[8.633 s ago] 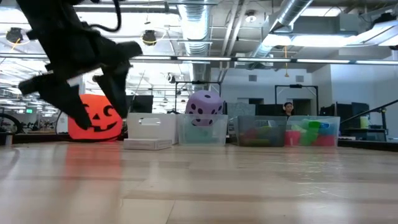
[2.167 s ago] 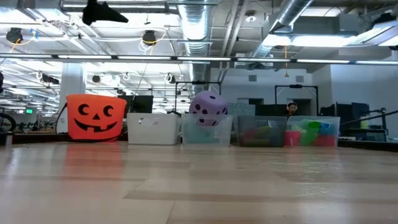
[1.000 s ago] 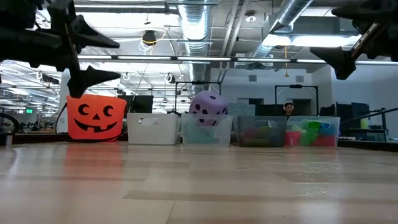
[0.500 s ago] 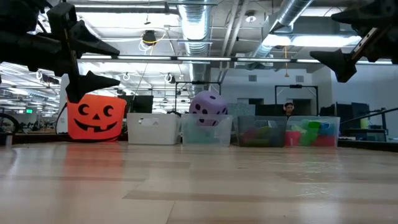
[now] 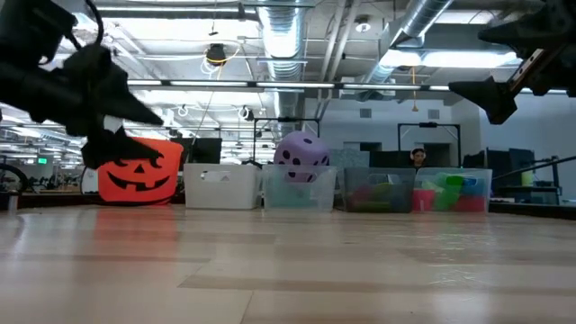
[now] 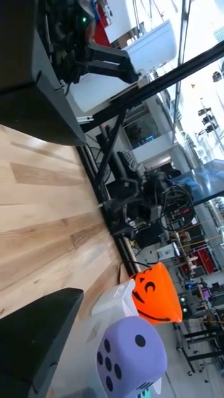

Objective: Pick & Place Toys
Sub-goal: Return to Home Position

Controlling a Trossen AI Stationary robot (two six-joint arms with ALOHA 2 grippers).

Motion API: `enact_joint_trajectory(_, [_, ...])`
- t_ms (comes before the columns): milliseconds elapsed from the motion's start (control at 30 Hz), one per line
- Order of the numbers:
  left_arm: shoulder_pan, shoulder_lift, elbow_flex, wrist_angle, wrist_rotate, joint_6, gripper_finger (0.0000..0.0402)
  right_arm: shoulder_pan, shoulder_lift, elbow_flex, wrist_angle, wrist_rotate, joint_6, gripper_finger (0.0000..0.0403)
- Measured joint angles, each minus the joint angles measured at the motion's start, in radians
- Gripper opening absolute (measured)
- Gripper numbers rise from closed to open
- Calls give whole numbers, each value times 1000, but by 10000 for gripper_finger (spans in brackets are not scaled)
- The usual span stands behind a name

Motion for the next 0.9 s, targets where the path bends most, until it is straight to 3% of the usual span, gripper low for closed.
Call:
enact_joint_trajectory(667, [0, -9, 0, -51, 0, 0, 319, 8, -12, 0, -31, 0, 0, 383])
enact_joint_trajectory(900, [0, -236, 0, -41, 0, 0, 319, 77, -27, 0, -27, 0, 0, 383])
